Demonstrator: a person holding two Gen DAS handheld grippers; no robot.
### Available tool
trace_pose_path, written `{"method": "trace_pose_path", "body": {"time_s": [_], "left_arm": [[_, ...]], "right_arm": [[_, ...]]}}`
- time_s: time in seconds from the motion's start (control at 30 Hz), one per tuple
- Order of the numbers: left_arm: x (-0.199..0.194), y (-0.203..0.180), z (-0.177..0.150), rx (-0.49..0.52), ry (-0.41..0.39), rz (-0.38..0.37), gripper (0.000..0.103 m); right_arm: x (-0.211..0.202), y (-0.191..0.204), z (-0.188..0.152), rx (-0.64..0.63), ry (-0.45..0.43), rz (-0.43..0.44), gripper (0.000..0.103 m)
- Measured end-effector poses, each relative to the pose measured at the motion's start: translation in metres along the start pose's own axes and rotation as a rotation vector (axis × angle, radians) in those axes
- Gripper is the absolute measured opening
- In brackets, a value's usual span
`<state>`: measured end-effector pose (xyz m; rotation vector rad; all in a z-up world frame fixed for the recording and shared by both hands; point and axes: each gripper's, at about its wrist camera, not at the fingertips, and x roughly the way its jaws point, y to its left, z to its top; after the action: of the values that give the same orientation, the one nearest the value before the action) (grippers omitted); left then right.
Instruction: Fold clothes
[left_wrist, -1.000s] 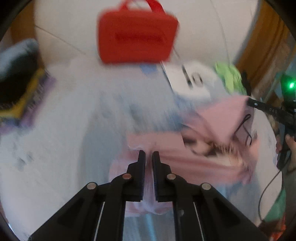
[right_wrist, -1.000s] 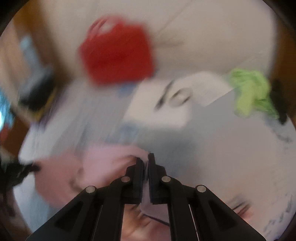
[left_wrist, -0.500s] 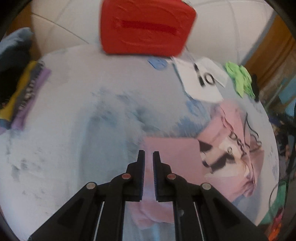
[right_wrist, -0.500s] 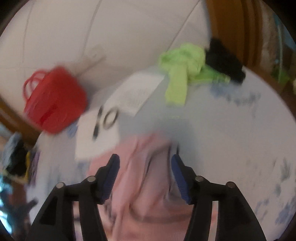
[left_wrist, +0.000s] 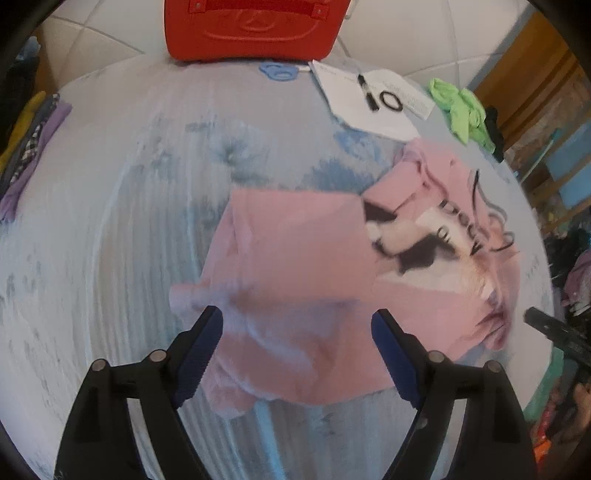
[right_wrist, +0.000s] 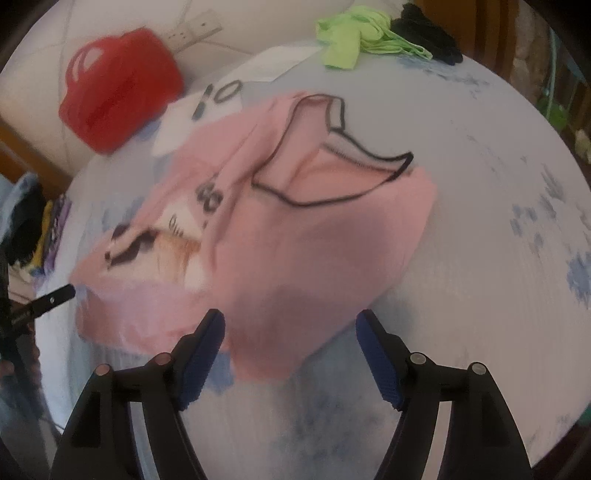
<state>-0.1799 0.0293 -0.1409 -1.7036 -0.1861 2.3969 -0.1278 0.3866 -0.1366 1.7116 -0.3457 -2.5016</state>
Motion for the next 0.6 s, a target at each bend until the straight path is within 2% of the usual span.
{"method": "trace_pose_path", "body": {"time_s": [0.07,0.1,0.13,0.17,0.2,0.23,0.27,0.3,0.33,0.4,0.5,0.57,0.6], "left_arm": [[0.009,0.002,-0.006,-0.01,0.02,-0.004,0.083],[0.015,0.004,-0.008,-0.028,0.035,-0.008,0.078],[0.021,0.004,-0.01,-0.039,0.051,-0.008,0.058],[0.027,0.003,-0.011,-0.041,0.078,-0.002,0.047],[0.027,-0.002,-0.012,-0.02,0.065,0.029,0.037],[0.025,-0.006,-0.013,-0.004,0.055,0.035,0.015],[0.021,-0.009,-0.014,-0.01,0.047,0.041,0.011],[0.016,-0.013,-0.015,-0.018,0.039,0.048,0.008],[0.005,-0.016,-0.018,-0.017,0.005,0.056,0.008],[-0.025,-0.024,-0.025,-0.021,-0.072,0.06,0.007],[-0.078,-0.034,-0.047,-0.022,-0.148,0.003,0.004],[-0.106,-0.041,-0.069,-0.005,-0.161,-0.026,0.004],[-0.112,-0.044,-0.082,0.008,-0.137,-0.04,0.004]], "right_arm": [[-0.002,0.012,-0.009,-0.016,-0.007,-0.02,0.076],[0.0,0.017,-0.013,-0.025,-0.008,-0.036,0.078],[0.004,0.023,-0.015,-0.033,-0.004,-0.056,0.078],[0.008,0.027,-0.018,-0.042,0.001,-0.075,0.078],[0.013,0.03,-0.019,-0.056,0.002,-0.089,0.078],[0.018,0.033,-0.02,-0.07,0.003,-0.104,0.078],[0.022,0.032,-0.018,-0.077,-0.004,-0.118,0.062],[0.023,0.027,-0.014,-0.061,-0.005,-0.093,0.013],[0.024,0.021,-0.009,-0.044,-0.006,-0.068,0.005],[0.011,0.007,-0.001,-0.023,-0.04,-0.03,0.006],[-0.039,-0.022,0.002,-0.015,-0.132,-0.009,0.006],[-0.07,-0.049,-0.007,0.016,-0.162,0.015,0.006],[-0.086,-0.062,-0.011,0.031,-0.177,0.028,0.006]]}}
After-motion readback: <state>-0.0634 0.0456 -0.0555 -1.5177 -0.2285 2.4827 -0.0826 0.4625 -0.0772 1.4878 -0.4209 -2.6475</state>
